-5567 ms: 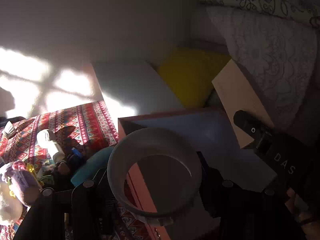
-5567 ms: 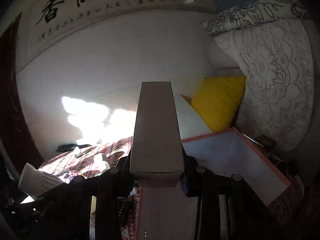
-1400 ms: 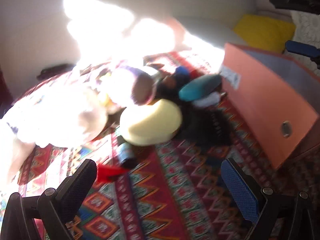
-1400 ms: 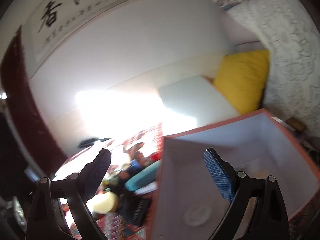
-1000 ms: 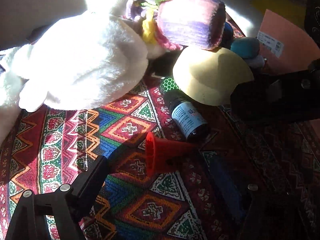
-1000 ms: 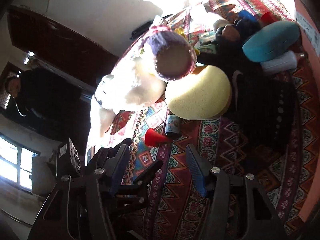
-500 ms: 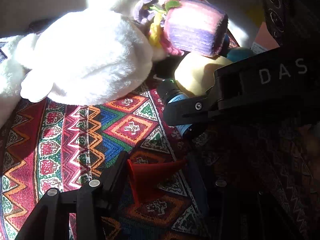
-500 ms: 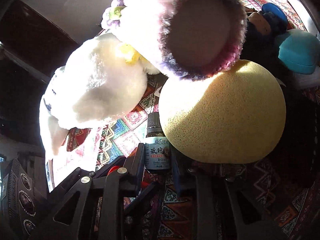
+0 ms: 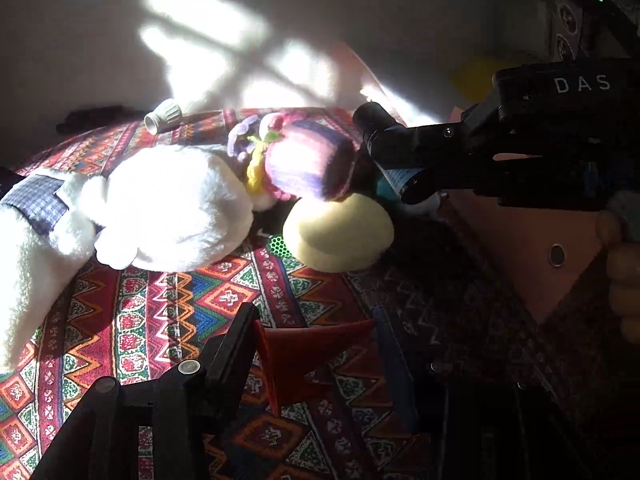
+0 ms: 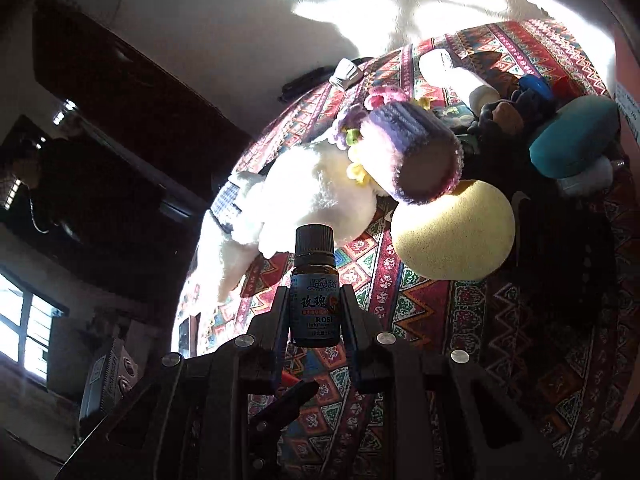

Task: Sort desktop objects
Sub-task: 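Carry cone and bottle into the orange box and open both tools, then return to the pile and grasp purple knitted flower pot with right tool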

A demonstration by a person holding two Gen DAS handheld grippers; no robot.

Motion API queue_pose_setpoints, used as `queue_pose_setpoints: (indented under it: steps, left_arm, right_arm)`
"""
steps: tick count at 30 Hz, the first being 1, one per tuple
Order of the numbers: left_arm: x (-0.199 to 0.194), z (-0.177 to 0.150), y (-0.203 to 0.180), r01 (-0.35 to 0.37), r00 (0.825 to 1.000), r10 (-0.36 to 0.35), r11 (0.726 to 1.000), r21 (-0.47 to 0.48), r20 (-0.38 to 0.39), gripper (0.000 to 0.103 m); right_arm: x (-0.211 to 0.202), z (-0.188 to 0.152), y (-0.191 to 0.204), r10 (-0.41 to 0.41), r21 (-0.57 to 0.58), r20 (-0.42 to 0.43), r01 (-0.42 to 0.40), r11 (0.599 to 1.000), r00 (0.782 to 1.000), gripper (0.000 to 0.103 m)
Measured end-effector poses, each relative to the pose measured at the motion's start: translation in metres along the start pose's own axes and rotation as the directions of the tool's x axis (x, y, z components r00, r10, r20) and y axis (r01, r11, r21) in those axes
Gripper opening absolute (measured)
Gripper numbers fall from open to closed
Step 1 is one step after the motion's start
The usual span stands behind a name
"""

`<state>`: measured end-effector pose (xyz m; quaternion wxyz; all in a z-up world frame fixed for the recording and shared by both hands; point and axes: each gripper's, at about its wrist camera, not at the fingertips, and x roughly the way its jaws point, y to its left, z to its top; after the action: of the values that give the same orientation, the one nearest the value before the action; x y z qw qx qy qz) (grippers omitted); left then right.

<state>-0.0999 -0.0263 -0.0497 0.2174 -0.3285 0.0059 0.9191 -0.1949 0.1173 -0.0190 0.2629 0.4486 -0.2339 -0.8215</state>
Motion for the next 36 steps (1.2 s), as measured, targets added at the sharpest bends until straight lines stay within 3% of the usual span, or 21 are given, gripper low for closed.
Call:
queue_pose_setpoints:
  steps: [4, 6, 8, 10, 13, 15, 17, 18, 20, 23, 25, 26, 32, 36]
  left_arm:
    - [-0.012, 0.041, -0.038, 0.083, 0.994, -0.086, 0.995, 0.048, 0.073, 0.050]
    - [-0.015, 0.068, -0.062, 0.128, 0.985, -0.137, 0.988, 0.090, 0.106, 0.050]
    - [-0.015, 0.089, -0.099, 0.171, 0.973, -0.189, 0.975, 0.143, 0.129, 0.050]
    - [-0.014, 0.107, -0.131, 0.222, 0.958, -0.250, 0.957, 0.187, 0.141, 0.050]
    - [-0.002, 0.129, -0.182, 0.286, 0.935, -0.327, 0.924, 0.252, 0.137, 0.050]
    - [0.011, 0.140, -0.214, 0.312, 0.923, -0.363, 0.901, 0.302, 0.128, 0.050]
    - [0.025, 0.151, -0.241, 0.337, 0.916, -0.387, 0.884, 0.323, 0.105, 0.050]
    - [0.032, 0.154, -0.254, 0.334, 0.919, -0.384, 0.883, 0.330, 0.096, 0.050]
    - [0.041, 0.158, -0.277, 0.308, 0.932, -0.353, 0.889, 0.339, 0.081, 0.054]
    - [0.050, 0.159, -0.292, 0.249, 0.946, -0.302, 0.909, 0.334, 0.115, 0.092]
    - [0.046, 0.154, -0.289, 0.225, 0.946, -0.287, 0.917, 0.330, 0.151, 0.094]
    - [0.047, 0.153, -0.285, 0.224, 0.945, -0.287, 0.918, 0.328, 0.158, 0.094]
    - [0.050, 0.150, -0.261, 0.200, 0.956, -0.252, 0.935, 0.292, 0.152, 0.094]
    - [0.046, 0.146, -0.236, 0.182, 0.961, -0.227, 0.949, 0.256, 0.158, 0.094]
  right_arm:
    - [-0.066, 0.010, -0.004, -0.052, -0.006, 0.159, 0.054, 0.999, 0.986, 0.026]
    - [-0.106, 0.012, -0.011, -0.095, -0.001, 0.254, 0.099, 0.995, 0.962, 0.026]
    - [-0.145, 0.011, -0.017, -0.147, 0.011, 0.352, 0.153, 0.988, 0.924, 0.026]
    - [-0.183, 0.008, -0.024, -0.206, 0.031, 0.448, 0.215, 0.976, 0.870, 0.026]
    - [-0.238, 0.003, -0.043, -0.337, 0.105, 0.567, 0.340, 0.935, 0.752, 0.026]
    - [-0.266, -0.002, -0.061, -0.422, 0.169, 0.600, 0.408, 0.897, 0.680, 0.026]
    - [-0.291, -0.006, -0.085, -0.485, 0.242, 0.608, 0.436, 0.867, 0.628, 0.026]
    - [-0.305, -0.010, -0.096, -0.506, 0.276, 0.606, 0.434, 0.857, 0.613, 0.026]
    - [-0.326, -0.016, -0.124, -0.522, 0.335, 0.597, 0.402, 0.852, 0.609, 0.026]
    - [-0.347, -0.022, -0.159, -0.540, 0.395, 0.568, 0.370, 0.841, 0.622, 0.030]
    - [-0.352, -0.026, -0.178, -0.577, 0.448, 0.542, 0.371, 0.814, 0.612, 0.052]
    - [-0.355, -0.028, -0.185, -0.589, 0.471, 0.537, 0.364, 0.803, 0.604, 0.072]
    - [-0.352, -0.033, -0.190, -0.563, 0.462, 0.559, 0.336, 0.821, 0.608, 0.074]
    - [-0.338, -0.029, -0.176, -0.550, 0.436, 0.549, 0.347, 0.831, 0.629, 0.074]
